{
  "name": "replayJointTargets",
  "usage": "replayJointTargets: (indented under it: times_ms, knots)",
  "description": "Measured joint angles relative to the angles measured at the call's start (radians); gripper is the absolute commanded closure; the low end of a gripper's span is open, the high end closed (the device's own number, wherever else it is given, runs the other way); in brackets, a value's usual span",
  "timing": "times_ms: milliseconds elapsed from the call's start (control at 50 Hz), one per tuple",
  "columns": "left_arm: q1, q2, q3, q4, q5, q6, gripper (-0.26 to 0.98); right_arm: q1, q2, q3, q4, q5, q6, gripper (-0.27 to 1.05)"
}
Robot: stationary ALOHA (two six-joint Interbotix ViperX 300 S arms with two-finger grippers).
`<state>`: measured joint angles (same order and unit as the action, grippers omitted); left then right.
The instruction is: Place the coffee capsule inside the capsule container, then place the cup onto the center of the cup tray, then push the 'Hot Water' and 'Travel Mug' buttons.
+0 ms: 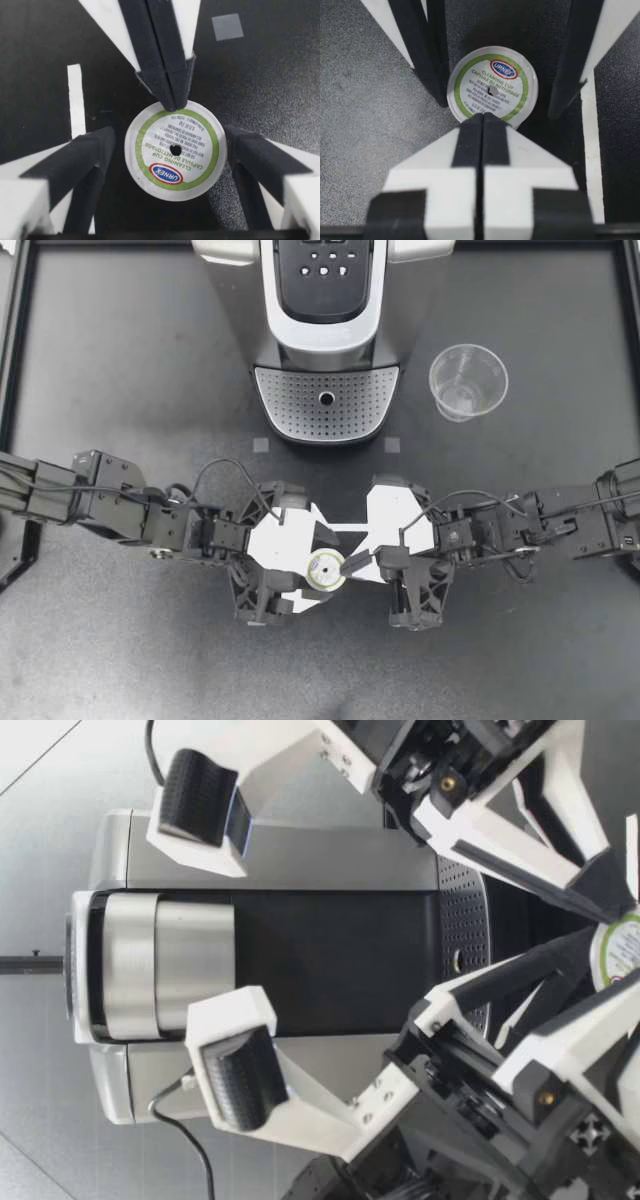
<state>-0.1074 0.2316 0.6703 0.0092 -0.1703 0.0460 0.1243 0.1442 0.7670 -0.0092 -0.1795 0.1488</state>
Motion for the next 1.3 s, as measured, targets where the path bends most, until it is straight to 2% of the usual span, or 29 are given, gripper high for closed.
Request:
replayJointTargets:
  times_ms: [220, 400, 620, 860, 1040, 1300]
  knots:
    - [0.000, -0.002, -0.002, 0.000, 0.003, -0.002, 0.19, 0.002, -0.002, -0.002, 0.000, 0.002, 0.000, 0.76]
    - [0.000, -0.002, 0.002, 0.000, 0.003, -0.009, 0.19, 0.002, -0.048, 0.006, 0.000, 0.002, 0.003, 0.76]
    - [0.000, -0.026, 0.023, -0.003, 0.005, -0.031, 0.19, -0.014, -0.181, 0.069, 0.000, -0.031, 0.008, 0.76]
    - [0.000, -0.100, 0.058, -0.008, 0.015, -0.083, 0.19, -0.163, -0.279, 0.126, 0.017, -0.261, 0.011, 0.76]
    - [0.000, -0.158, 0.084, -0.008, 0.015, -0.098, 0.20, -0.273, -0.291, 0.143, 0.029, -0.431, 0.002, 0.76]
    - [0.000, -0.190, 0.087, -0.008, 0.015, -0.101, 0.20, -0.328, -0.290, 0.143, 0.028, -0.592, -0.002, 0.76]
